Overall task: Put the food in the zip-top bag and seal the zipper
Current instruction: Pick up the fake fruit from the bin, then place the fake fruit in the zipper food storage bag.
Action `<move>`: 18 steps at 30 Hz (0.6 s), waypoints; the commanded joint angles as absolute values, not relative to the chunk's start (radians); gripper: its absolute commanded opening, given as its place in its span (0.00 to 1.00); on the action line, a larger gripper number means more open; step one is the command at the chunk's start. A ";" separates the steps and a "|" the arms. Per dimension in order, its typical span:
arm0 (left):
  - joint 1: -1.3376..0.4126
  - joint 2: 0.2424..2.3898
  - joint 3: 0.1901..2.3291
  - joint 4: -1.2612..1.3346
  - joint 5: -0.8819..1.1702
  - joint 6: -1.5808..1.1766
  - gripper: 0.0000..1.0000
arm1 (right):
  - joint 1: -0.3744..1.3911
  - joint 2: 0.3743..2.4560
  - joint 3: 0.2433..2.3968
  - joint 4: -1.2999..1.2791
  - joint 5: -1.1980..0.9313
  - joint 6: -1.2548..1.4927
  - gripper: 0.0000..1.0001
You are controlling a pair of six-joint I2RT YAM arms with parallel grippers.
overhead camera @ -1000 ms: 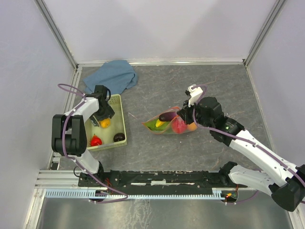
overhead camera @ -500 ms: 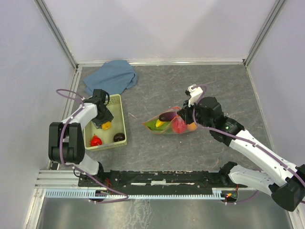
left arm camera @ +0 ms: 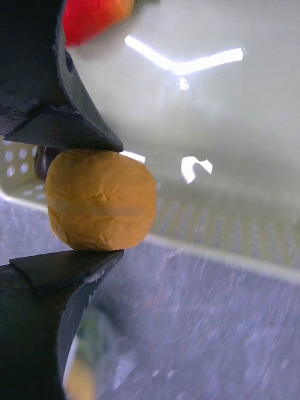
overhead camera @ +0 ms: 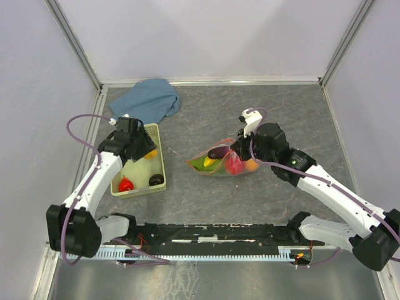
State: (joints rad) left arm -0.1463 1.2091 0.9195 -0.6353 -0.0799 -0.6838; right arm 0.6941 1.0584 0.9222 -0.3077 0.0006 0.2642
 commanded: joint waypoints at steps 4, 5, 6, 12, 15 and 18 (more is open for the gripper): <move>-0.347 1.084 0.906 -0.458 0.014 -0.696 0.43 | 0.697 1.096 1.006 -0.318 -0.027 0.270 0.02; -0.371 1.068 0.901 -0.433 0.021 -0.699 0.42 | 0.697 1.101 1.011 -0.321 -0.032 0.272 0.02; -0.391 1.054 0.895 -0.406 0.028 -0.703 0.42 | 0.697 1.105 1.014 -0.323 -0.037 0.275 0.02; -0.526 0.997 0.855 -0.236 0.077 -0.728 0.40 | 0.698 1.141 1.064 -0.374 -0.058 0.259 0.02; -0.605 0.996 0.840 -0.157 0.075 -0.717 0.39 | 0.697 1.164 1.104 -0.437 -0.060 0.228 0.02; -0.698 1.002 0.824 -0.081 0.028 -0.676 0.38 | 0.697 1.167 1.118 -0.472 -0.046 0.216 0.02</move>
